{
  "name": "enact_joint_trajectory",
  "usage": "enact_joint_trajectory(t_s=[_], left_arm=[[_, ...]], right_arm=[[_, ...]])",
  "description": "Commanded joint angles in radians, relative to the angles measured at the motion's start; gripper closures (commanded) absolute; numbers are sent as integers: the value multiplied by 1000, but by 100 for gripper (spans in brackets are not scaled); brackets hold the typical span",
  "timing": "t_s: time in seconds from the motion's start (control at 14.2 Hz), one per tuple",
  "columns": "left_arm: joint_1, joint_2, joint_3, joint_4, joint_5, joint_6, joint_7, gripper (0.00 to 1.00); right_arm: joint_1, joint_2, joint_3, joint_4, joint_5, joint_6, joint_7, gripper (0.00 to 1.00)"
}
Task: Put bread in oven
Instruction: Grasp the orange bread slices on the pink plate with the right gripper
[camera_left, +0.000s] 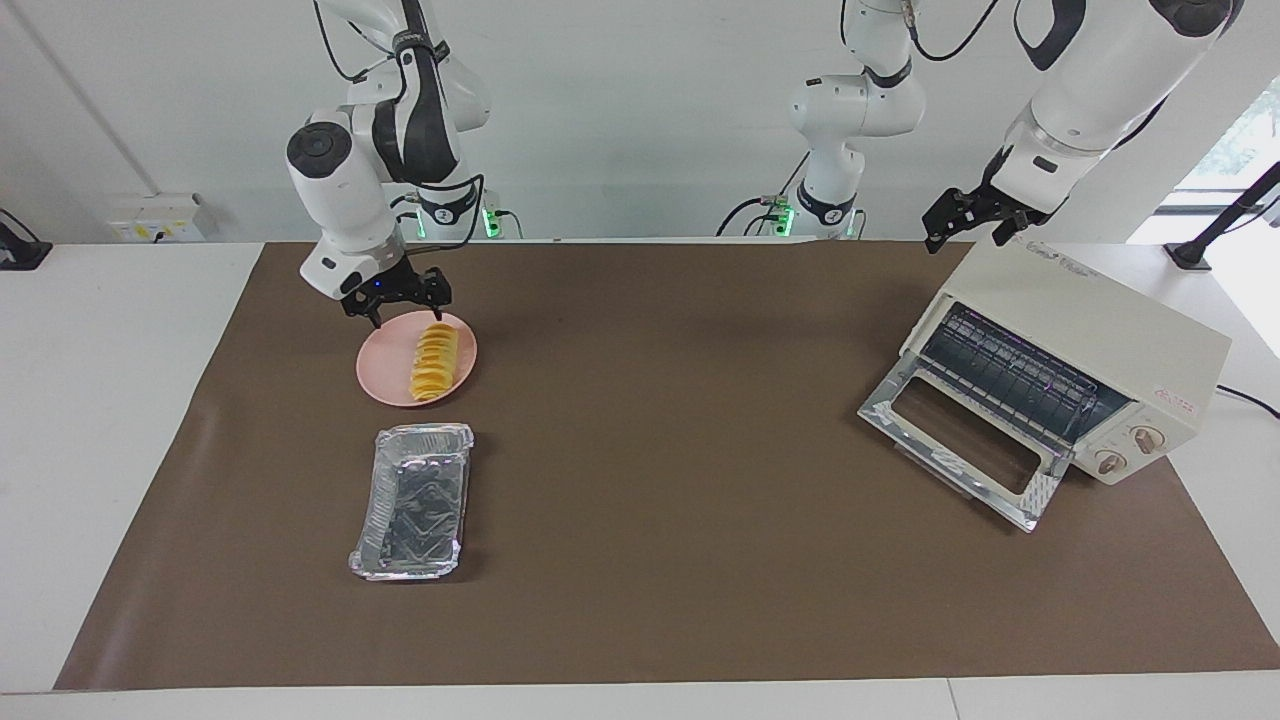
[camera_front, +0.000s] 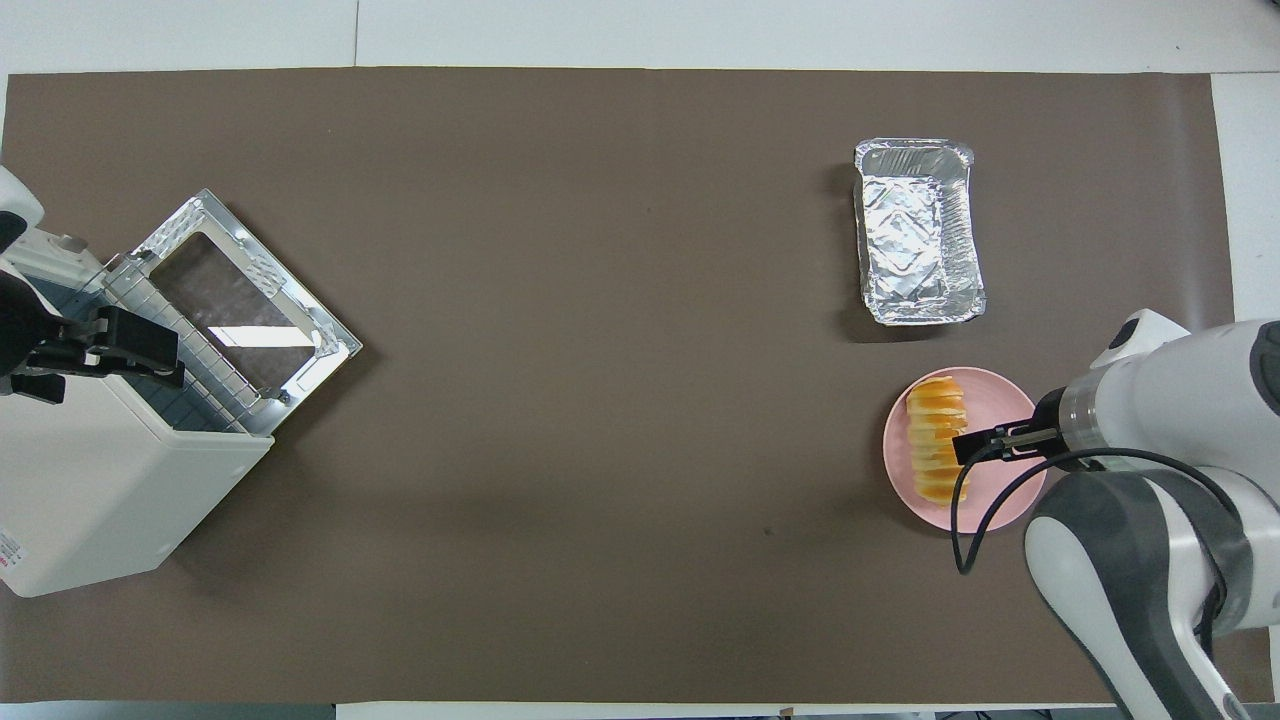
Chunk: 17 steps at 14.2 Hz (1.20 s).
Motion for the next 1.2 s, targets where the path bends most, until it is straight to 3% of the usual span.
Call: enact_joint_trajectory(t_s=[0.0, 0.21, 0.49, 0.57, 0.64, 0.71, 1.13], left_arm=[[9, -16, -2, -9, -7, -9, 8, 0], [9, -16, -2, -9, -7, -9, 9, 0], [9, -16, -2, -9, -7, -9, 9, 0], [9, -16, -2, -9, -7, -9, 9, 0], [9, -16, -2, -9, -7, -9, 9, 0], [9, -16, -2, -9, -7, -9, 9, 0], [9, -16, -2, -9, -7, -9, 9, 0]], right_arm=[[22, 51, -1, -59, 6, 132, -30, 0], [25, 97, 0, -120, 6, 280, -82, 0], [24, 127, -1, -130, 6, 336, -125, 0], [25, 128, -1, -131, 6, 340, -125, 16], [24, 128, -1, -131, 6, 338, -124, 49], [24, 130, -1, -128, 6, 338, -110, 99], [24, 136, -1, -117, 6, 332, -116, 100]])
